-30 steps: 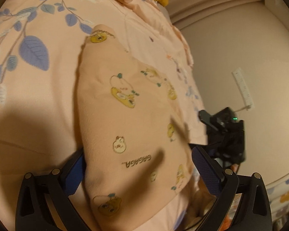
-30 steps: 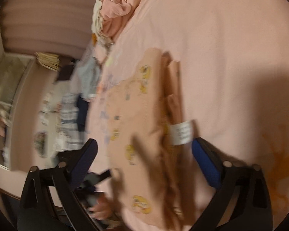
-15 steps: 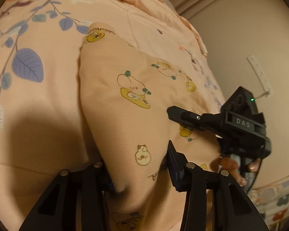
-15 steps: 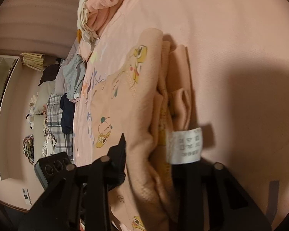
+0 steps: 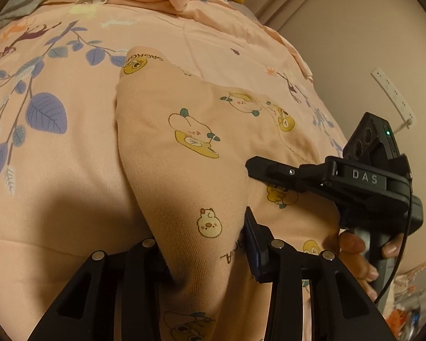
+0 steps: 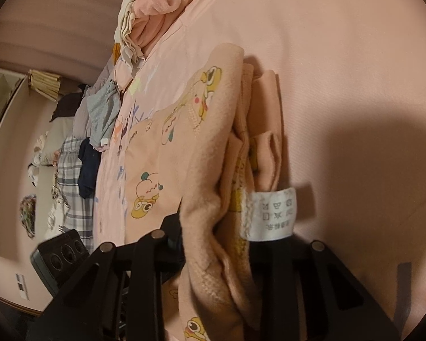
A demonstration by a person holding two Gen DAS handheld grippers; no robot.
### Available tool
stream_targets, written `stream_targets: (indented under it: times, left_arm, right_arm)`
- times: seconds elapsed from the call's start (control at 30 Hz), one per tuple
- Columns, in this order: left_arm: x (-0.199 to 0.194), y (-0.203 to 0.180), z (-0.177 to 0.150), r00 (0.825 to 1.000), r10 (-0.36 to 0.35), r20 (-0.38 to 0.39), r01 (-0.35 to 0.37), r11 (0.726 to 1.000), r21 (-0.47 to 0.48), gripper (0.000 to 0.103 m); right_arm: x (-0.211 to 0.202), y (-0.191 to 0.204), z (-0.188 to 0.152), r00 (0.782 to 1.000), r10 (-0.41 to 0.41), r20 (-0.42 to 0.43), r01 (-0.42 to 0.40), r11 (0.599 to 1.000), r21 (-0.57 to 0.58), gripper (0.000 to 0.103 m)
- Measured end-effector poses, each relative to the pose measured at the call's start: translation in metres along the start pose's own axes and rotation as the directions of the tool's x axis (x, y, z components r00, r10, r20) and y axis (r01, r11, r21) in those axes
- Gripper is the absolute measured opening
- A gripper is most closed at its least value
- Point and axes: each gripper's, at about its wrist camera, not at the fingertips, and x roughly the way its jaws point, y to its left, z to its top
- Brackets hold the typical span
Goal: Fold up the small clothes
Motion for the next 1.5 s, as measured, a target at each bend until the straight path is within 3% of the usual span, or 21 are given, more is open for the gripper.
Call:
stream_targets:
  times: [0.33,0.97,1.1,1.3,1.5]
  left_arm:
    - [-0.001,-0.003,0.000,1.000,0.005,0.008,-0.005,1.000,0.005,0.041]
    - [-0.010,-0.028,0.005,0.993,0.108,0.050,-0.112,0.990,0.085,0.035]
    - [-0.033,-0.038,0.010,0.994,0.059,0.087,-0.067,0.994,0.091,0.034]
    - [-0.075,-0.064,0.017,0.985,-0.027,0.171,0.001,0.989,0.148,0.034]
    - [-0.100,-0.082,0.016,0.971,-0.054,0.234,0.006,0.979,0.202,0.034]
  right_arm:
    - [0.001,0.003,-0.001,1.000,-0.006,0.017,0.006,1.000,-0.025,0.028]
    - [-0.012,0.014,-0.007,0.998,0.008,0.055,-0.006,1.000,-0.023,0.028]
    - [-0.027,0.018,-0.007,0.995,0.075,0.068,-0.075,0.997,0.002,0.027]
    - [-0.080,0.053,-0.020,0.972,0.150,0.181,-0.124,0.982,-0.145,0.027]
    - [-0.105,0.071,-0.028,0.956,0.205,0.208,-0.162,0.965,-0.207,0.027]
